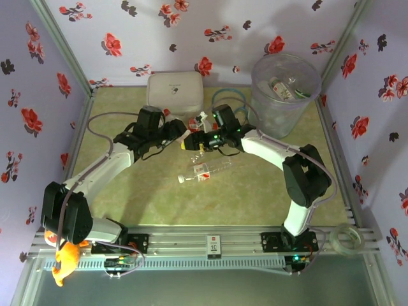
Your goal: Put the plastic bottles in the bin
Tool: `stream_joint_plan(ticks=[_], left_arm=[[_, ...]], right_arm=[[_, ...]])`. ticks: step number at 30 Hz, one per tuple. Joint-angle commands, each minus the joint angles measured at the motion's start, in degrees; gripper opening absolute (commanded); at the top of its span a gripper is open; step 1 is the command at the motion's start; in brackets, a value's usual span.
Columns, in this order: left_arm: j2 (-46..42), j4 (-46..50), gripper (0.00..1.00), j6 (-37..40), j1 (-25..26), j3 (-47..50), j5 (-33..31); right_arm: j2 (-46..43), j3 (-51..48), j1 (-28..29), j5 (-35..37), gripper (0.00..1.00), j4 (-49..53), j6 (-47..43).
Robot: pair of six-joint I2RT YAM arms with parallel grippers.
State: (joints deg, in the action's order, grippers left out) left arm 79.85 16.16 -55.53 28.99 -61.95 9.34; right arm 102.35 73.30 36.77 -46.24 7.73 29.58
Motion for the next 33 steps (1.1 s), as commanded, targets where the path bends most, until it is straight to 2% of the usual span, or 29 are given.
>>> stream_joint_plan(ticks=[1, 4, 6, 7, 12, 15, 20, 25, 28, 33], left_arm=[[-0.97, -1.78, 0.66, -0.61, 0.27, 0.96, 1.07], [-1.56, -2.45, 0.81, 0.07, 0.32, 1.46, 1.05], [-2.34, -3.37, 0.98, 0.62, 0.21, 2.00, 0.78], [-2.95, -3.33, 1.00, 0.78, -0.02, 2.26, 0.24], [-6.99, -2.27, 1.00, 0.59, -1.63, 3.58, -2.32], [-10.64, -1.25, 1.00, 0.48, -3.49, 5.21, -4.23], [-15.91, -1.74, 1.00, -0.27, -7.20, 9.67, -5.12], [-16.07, -2.40, 1.00, -0.85, -8.23, 12.71, -4.86], [-15.79, -2.61, 1.00, -0.57, -8.25, 12.91, -4.50], [-15.72, -2.29, 1.00, 0.05, -8.24, 12.51, -4.21]], right_arm=[[-0.98, 1.50, 0.40, 1.23, 0.62, 2.20, -1.22], [-1.47, 1.80, 0.40, 1.72, 0.55, 2.25, -1.12], [-1.87, 2.21, 0.37, 1.77, 0.52, 2.20, -0.99], [-2.12, 2.50, 0.40, 1.92, 0.51, 2.44, -1.06], [-3.84, 3.39, -0.39, 2.85, 0.48, 4.63, -2.09], [-7.61, 4.17, -3.07, 5.59, 0.46, 8.64, -4.51], [-16.39, 9.00, -11.07, 13.96, 0.44, 20.68, -11.65], [-21.25, 15.34, -19.42, 23.39, 0.43, 26.18, -16.85], [-20.76, 19.09, -24.21, 27.04, 0.42, 25.64, -18.33], [-12.26, 29.27, -30.29, 32.99, 0.42, 27.66, -21.66]])
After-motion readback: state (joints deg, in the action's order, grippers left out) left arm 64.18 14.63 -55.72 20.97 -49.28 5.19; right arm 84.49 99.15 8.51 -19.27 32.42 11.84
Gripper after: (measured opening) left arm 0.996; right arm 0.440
